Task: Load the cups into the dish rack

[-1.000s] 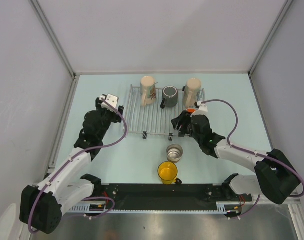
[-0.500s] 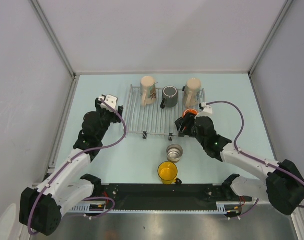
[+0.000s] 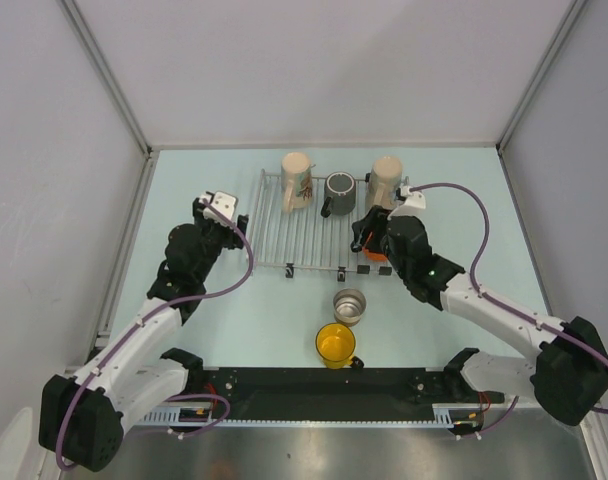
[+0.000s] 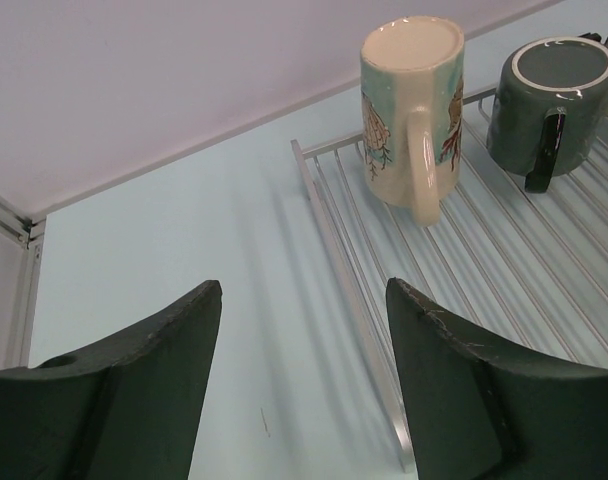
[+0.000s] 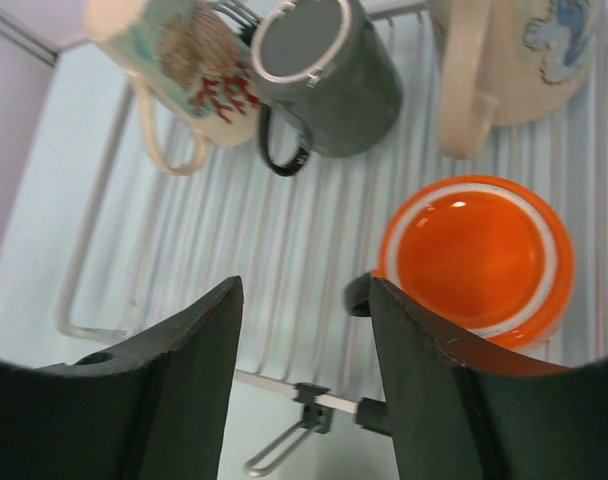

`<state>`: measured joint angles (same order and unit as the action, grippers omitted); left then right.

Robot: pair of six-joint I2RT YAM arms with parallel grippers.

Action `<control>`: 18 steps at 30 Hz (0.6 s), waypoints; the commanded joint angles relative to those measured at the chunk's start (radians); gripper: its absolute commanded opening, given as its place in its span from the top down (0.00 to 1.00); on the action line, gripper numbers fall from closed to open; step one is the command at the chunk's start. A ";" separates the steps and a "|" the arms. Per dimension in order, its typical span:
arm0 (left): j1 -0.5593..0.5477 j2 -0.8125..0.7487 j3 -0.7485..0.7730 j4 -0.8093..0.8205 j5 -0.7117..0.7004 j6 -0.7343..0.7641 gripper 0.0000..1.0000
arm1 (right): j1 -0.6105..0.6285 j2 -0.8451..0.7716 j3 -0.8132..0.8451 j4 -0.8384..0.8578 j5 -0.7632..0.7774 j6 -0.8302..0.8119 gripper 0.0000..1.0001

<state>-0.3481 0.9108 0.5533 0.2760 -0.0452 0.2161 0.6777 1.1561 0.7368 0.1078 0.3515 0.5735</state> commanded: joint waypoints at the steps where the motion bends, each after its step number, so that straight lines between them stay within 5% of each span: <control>1: 0.011 -0.041 0.007 -0.018 0.071 -0.023 0.28 | -0.033 0.030 0.004 -0.022 0.015 -0.023 0.44; 18: -0.017 -0.156 0.100 -0.306 0.275 0.060 0.28 | -0.196 0.204 0.009 0.033 -0.115 0.009 0.43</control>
<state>-0.3504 0.7929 0.5774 0.0738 0.1421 0.2268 0.5091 1.2926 0.7326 0.1509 0.2710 0.5743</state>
